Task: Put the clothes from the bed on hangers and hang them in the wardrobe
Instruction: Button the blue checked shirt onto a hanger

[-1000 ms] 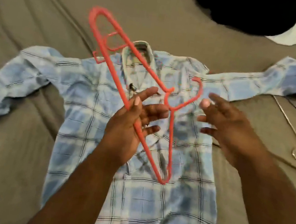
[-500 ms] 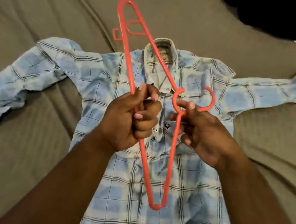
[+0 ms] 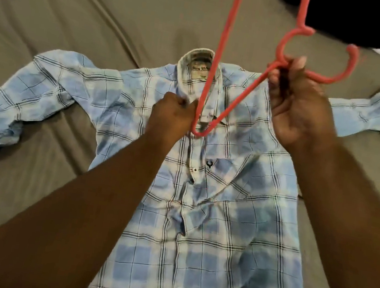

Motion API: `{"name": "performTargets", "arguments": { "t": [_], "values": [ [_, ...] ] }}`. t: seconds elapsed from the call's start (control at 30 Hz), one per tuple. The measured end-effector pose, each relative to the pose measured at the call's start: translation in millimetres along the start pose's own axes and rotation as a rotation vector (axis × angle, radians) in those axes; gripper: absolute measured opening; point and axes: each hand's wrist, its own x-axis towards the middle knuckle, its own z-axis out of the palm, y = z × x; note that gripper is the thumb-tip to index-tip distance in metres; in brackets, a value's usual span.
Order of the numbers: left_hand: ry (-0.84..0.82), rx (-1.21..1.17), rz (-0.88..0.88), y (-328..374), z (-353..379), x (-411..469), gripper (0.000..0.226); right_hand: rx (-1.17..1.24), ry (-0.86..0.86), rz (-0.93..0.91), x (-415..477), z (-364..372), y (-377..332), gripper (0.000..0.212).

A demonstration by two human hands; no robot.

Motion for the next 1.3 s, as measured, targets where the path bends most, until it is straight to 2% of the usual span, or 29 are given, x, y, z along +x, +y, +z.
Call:
{"name": "performTargets", "arguments": {
  "t": [0.1,0.3,0.47,0.57,0.67,0.87,1.1,1.2,1.3],
  "values": [
    [0.057,0.064,0.007,-0.4,-0.3,10.7,0.036,0.02,-0.042,0.013,9.2,8.9,12.1,0.029],
    [0.148,-0.124,-0.056,-21.2,-21.3,24.6,0.036,0.151,-0.049,-0.049,25.4,24.5,16.7,0.035],
    [0.271,-0.159,0.002,-15.3,-53.7,15.0,0.02,0.245,-0.087,-0.038,35.3,49.8,26.3,0.019],
    [0.319,-0.257,0.011,-12.3,-66.6,13.2,0.029,0.009,-0.162,-0.029,39.3,53.0,35.1,0.024],
    [0.363,-0.259,0.025,-1.1,-80.0,8.9,0.02,-0.201,-0.23,0.008,40.7,49.4,35.8,0.025],
    [0.435,-0.271,0.064,8.8,-96.6,7.0,0.013,-0.475,-0.229,0.044,57.2,54.7,-0.9,0.027],
    [0.434,-0.316,0.106,3.0,-96.7,5.2,0.008,-1.049,-0.282,0.066,61.1,65.2,-31.7,0.03],
    [0.435,-0.308,0.117,-1.9,-97.2,8.2,0.005,-1.124,-0.268,0.084,49.8,67.6,-27.1,0.027],
    [0.377,-0.376,0.065,-4.9,-96.9,13.7,0.016,-0.971,-0.266,0.122,35.6,69.2,-3.5,0.024]
  ]
}}
